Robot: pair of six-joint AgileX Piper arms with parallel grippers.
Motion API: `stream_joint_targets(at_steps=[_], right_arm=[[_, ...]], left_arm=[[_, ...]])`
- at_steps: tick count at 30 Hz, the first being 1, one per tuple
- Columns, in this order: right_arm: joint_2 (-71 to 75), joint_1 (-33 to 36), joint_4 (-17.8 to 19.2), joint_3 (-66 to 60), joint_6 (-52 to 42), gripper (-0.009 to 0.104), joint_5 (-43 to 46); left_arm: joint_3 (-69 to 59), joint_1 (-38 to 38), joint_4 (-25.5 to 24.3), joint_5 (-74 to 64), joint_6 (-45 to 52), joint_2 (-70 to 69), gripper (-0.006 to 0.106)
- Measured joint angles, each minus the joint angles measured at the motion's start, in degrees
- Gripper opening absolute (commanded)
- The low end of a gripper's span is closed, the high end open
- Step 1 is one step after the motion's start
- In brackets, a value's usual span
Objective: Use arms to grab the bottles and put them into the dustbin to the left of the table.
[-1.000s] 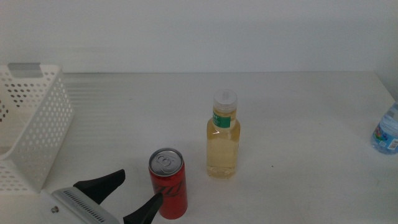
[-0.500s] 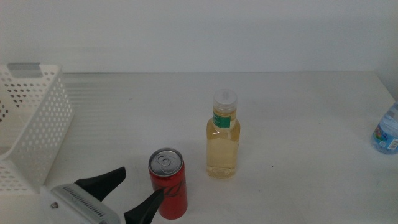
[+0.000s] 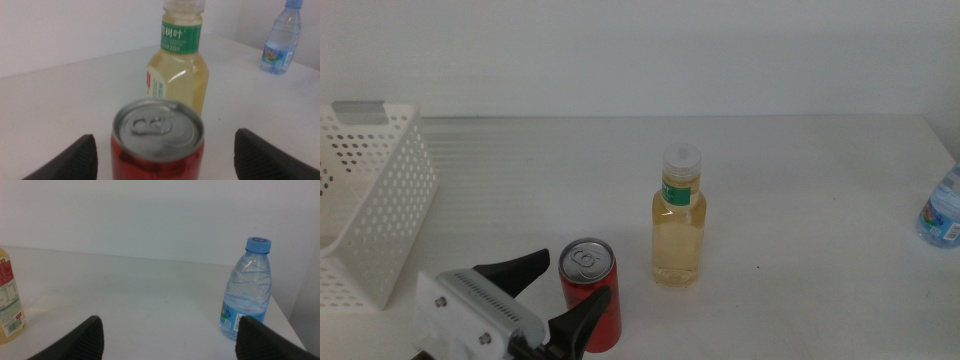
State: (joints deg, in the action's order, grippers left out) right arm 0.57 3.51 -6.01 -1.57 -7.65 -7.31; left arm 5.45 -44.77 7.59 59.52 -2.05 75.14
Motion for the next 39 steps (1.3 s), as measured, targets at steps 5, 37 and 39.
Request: stream_joint_targets(at_steps=[5, 37, 39], right_arm=[[0.0, 0.0, 0.0, 0.0, 0.0, 0.083, 0.0], [0.0, 0.0, 0.0, 0.0, 0.0, 0.083, 0.0], [0.0, 0.0, 0.0, 0.0, 0.0, 0.083, 0.0]], left_arm=[[2.3, 0.0, -0.1, 0.1, 0.0, 3.0, 0.090], [7.2, 2.2, -2.8, 5.6, -4.8, 24.0, 0.059], [7.2, 2.2, -2.8, 5.6, -5.3, 24.0, 0.045]])
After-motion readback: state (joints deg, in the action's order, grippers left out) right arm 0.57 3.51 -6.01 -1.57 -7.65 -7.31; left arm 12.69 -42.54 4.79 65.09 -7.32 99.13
